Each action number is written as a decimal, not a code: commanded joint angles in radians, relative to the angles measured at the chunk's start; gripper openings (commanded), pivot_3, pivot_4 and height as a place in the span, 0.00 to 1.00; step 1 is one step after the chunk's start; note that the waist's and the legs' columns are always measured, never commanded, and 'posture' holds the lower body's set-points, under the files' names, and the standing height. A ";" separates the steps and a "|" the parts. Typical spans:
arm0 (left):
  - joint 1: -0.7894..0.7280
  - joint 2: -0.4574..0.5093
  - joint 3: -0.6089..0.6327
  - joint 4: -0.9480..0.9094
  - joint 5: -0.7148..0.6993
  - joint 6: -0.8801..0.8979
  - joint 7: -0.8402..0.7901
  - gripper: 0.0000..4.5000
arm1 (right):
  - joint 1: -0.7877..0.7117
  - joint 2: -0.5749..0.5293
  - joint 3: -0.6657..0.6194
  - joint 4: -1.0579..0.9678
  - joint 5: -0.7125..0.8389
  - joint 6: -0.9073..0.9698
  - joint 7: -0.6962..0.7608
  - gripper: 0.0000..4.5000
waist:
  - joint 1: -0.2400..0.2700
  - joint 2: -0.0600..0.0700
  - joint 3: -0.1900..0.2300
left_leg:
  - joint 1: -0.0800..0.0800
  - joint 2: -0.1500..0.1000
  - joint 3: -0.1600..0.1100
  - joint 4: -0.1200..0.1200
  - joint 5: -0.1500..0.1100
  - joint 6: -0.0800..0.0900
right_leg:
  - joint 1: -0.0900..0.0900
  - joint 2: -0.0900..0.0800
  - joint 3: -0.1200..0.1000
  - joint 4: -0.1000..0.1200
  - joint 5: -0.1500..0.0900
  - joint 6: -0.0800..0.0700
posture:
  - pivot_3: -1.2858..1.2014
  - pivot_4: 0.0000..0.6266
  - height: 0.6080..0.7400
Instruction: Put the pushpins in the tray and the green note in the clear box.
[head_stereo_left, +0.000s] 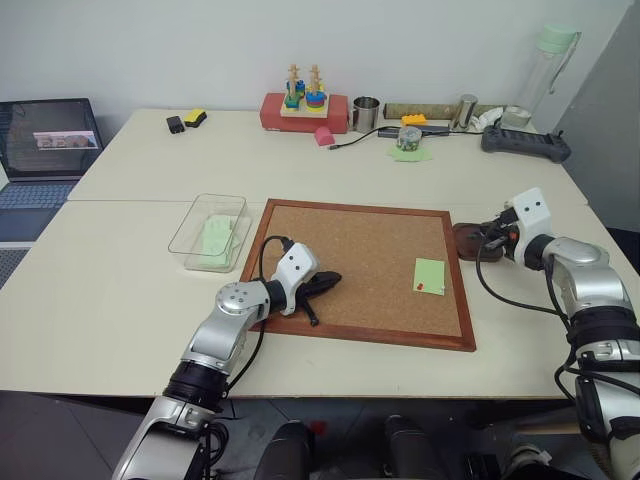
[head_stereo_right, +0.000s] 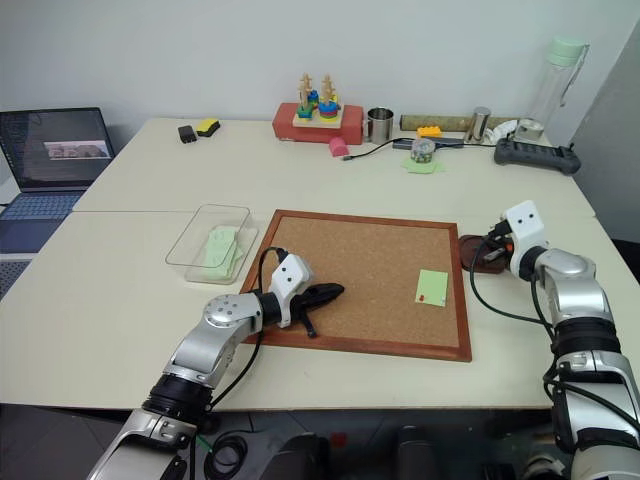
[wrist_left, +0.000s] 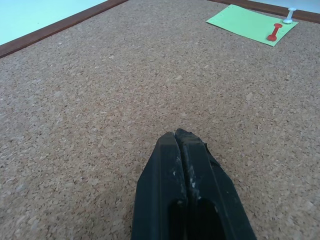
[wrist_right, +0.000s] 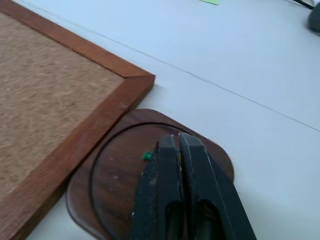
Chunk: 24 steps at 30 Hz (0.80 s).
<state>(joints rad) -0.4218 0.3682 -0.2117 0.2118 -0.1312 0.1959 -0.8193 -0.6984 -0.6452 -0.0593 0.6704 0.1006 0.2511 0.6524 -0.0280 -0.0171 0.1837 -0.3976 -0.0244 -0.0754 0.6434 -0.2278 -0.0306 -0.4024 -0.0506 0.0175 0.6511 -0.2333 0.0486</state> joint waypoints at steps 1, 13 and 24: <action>0.023 0.002 -0.037 0.041 0.038 0.023 -0.005 0.00 | -0.021 -0.001 -0.026 -0.008 0.011 0.009 -0.003 0.10 | 0.000 0.000 0.000 | 0.000 0.000 0.000 0.000 0.000 0.000 | 0.000 0.000 0.000 0.000 0.000 0.000 | 0.52 0.24 1.00; 0.026 0.000 -0.037 0.041 0.045 0.020 -0.003 0.00 | -0.004 -0.017 -0.033 -0.086 0.043 0.031 0.074 0.60 | 0.000 0.000 0.000 | 0.000 0.000 0.000 0.000 0.000 0.000 | 0.000 0.000 0.000 0.000 0.000 0.000 | 0.52 0.24 1.00; 0.019 0.004 -0.033 0.053 0.047 0.015 -0.006 0.00 | 0.230 -0.174 0.015 -0.495 0.176 0.143 0.429 0.72 | 0.001 0.002 -0.001 | 0.001 0.001 -0.002 0.000 0.000 0.000 | 0.004 0.000 -0.002 -0.003 -0.003 0.005 | 0.52 0.24 1.00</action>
<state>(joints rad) -0.4258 0.3665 -0.2187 0.2180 -0.1154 0.1877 -0.8190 -0.5050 -0.7864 -0.0536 0.2795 0.2489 0.3733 1.0173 -0.0267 -0.0154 0.1827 -0.3955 -0.0237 -0.0779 0.6431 -0.2279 -0.0302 -0.3973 -0.0504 0.0159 0.6481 -0.2360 0.0538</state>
